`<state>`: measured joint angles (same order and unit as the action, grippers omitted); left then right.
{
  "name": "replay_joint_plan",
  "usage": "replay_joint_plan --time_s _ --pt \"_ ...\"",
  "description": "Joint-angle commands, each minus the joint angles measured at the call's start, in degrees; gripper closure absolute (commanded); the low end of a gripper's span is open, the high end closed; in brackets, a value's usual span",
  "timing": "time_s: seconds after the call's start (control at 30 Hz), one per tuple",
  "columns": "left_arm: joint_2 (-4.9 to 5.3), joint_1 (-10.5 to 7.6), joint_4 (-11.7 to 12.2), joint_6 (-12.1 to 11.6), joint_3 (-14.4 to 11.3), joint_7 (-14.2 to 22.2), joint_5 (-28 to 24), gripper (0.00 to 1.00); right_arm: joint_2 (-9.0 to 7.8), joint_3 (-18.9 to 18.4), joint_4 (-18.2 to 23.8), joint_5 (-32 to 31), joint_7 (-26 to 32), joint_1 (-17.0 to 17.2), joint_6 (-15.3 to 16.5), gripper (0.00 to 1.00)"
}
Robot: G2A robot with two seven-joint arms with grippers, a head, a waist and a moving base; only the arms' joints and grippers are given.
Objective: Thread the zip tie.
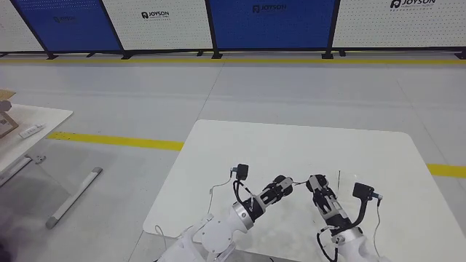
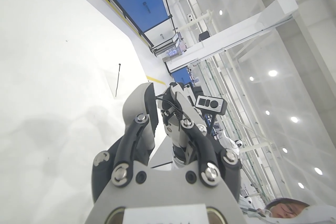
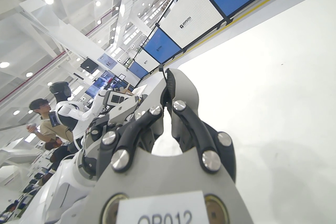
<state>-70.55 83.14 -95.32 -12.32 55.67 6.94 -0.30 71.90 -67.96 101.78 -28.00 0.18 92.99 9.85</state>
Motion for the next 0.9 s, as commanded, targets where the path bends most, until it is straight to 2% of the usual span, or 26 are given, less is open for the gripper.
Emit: replay_joint_plan --time_s 0.0,0.13,0.17,0.6,0.63,0.67,0.7,0.8,0.87 --pt "-0.04 -0.14 0.24 0.16 -0.06 -0.04 0.0 0.84 0.01 0.01 0.06 -0.39 -0.1 0.06 0.13 1.0" --pt "-0.09 -0.26 0.5 0.19 -0.13 -0.04 0.0 0.93 0.08 0.04 0.04 -0.44 -0.37 0.19 0.45 1.0" --pt "-0.1 -0.28 0.52 0.19 -0.14 -0.04 0.0 1.0 0.1 0.02 0.01 -0.36 -0.4 0.2 0.5 1.0" --pt "-0.18 -0.1 0.08 -0.39 -0.29 -0.08 0.01 1.0 0.36 0.12 -0.04 0.86 0.35 -0.22 0.66 1.0" --pt "-0.18 -0.07 0.05 -0.39 -0.27 -0.04 0.0 0.94 0.37 0.13 -0.06 0.79 0.35 -0.25 0.61 1.0" --pt "-0.17 -0.08 0.02 -0.37 -0.24 0.02 0.11 0.82 0.39 0.13 -0.08 0.67 0.3 -0.26 0.53 1.0" --pt "-0.16 -0.05 0.0 -0.37 -0.23 0.06 0.16 0.8 0.4 0.13 -0.06 0.59 0.27 -0.26 0.46 1.0" --pt "-0.14 0.01 -0.12 -0.49 -0.24 0.2 0.51 0.8 0.45 0.14 -0.02 0.43 0.16 -0.23 0.35 1.0" --pt "-0.14 0.06 -0.16 -0.52 -0.23 0.19 0.63 0.85 0.48 0.13 -0.02 0.4 0.06 -0.21 0.36 1.0"
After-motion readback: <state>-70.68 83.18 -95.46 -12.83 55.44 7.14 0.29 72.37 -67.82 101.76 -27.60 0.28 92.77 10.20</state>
